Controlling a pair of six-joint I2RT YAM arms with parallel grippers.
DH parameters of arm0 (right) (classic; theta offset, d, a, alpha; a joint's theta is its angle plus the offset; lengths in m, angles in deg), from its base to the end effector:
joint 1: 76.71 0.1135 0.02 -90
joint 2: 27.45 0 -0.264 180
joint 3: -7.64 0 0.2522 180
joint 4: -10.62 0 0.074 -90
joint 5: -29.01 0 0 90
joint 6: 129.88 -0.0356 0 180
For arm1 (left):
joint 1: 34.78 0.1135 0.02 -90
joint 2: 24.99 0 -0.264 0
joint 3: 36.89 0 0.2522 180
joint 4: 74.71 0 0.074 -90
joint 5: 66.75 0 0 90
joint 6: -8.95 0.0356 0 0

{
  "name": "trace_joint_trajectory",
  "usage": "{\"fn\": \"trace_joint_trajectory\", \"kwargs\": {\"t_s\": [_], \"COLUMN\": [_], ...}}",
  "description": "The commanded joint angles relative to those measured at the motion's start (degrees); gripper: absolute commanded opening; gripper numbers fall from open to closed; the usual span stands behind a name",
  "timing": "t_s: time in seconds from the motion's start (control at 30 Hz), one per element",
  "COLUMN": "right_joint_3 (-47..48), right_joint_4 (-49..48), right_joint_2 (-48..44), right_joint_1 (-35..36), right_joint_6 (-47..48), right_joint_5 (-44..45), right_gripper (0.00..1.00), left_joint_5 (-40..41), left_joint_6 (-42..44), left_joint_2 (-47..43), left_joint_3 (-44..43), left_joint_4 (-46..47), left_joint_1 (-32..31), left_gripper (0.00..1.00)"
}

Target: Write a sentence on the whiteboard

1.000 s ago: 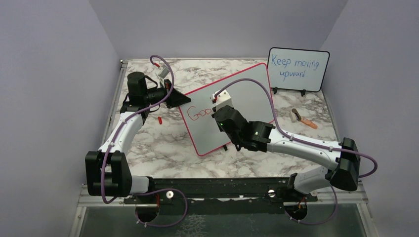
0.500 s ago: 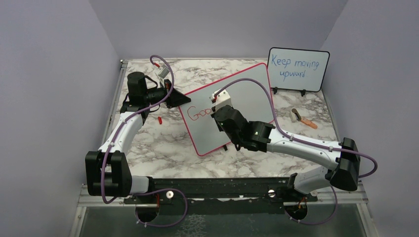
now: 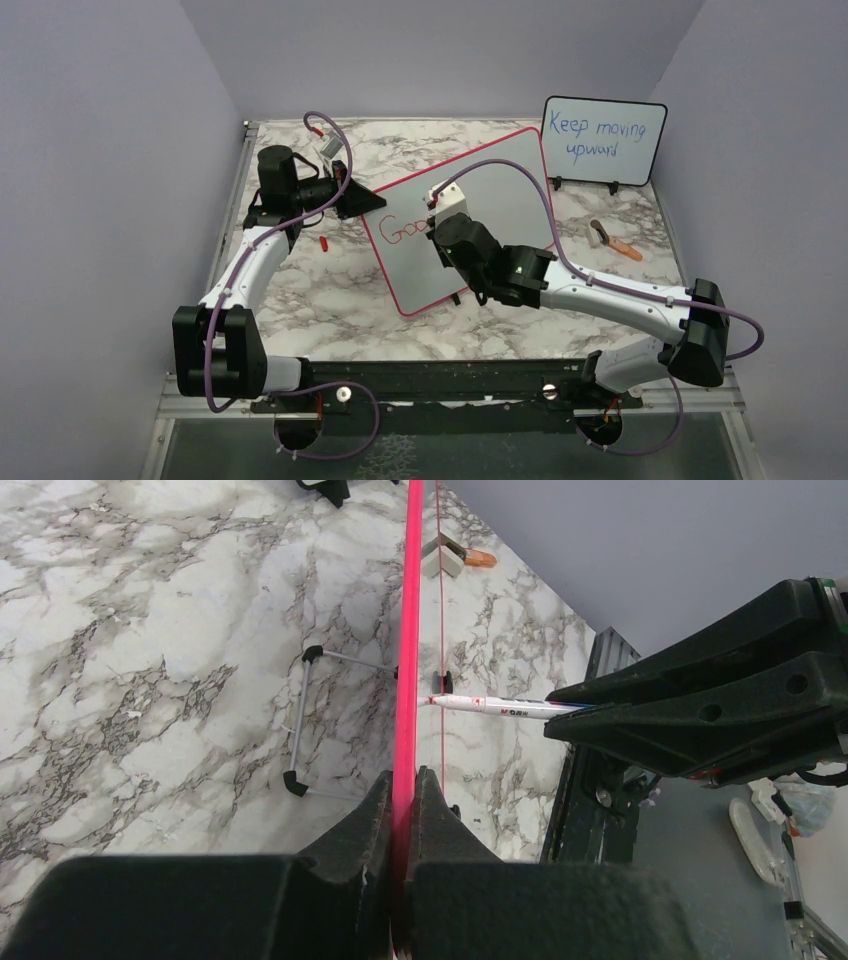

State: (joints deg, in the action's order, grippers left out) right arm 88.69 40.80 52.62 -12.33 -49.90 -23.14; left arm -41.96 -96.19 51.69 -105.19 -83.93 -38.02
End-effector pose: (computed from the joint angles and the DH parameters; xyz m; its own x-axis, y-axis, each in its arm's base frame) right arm 0.1562 0.2753 0.3280 -0.2913 -0.2897 -0.9117 -0.4364 0.8884 -0.1429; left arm 0.2912 -0.0489 0.3068 -0.5232 -0.0801 -0.8484 0.7780 0.3613 -0.5139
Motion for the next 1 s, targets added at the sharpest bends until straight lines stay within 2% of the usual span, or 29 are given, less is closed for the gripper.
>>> {"fn": "trace_joint_trajectory", "kwargs": {"t_s": [0.0, 0.4, 0.97], "right_joint_3": [-1.09, -1.68, -1.49], "right_joint_4": [1.37, 3.39, 4.6], "right_joint_2": [-0.36, -0.31, -0.52], "right_joint_1": [-0.35, -0.39, -0.63], "right_joint_6": [-0.61, -0.88, -0.45], "right_joint_5": [-1.88, -3.34, 1.29], "right_gripper": [0.01, 0.01, 0.01], "left_joint_5": [-0.31, -0.21, -0.27], "left_joint_6": [4.75, 5.03, 5.03], "left_joint_2": [1.56, 1.63, 1.73], "left_joint_3": [0.58, 0.49, 0.4], "left_joint_4": [-3.74, -4.14, -4.11], "left_joint_1": [-1.68, -1.68, -1.68], "left_gripper": [0.0, 0.0, 0.0]}}
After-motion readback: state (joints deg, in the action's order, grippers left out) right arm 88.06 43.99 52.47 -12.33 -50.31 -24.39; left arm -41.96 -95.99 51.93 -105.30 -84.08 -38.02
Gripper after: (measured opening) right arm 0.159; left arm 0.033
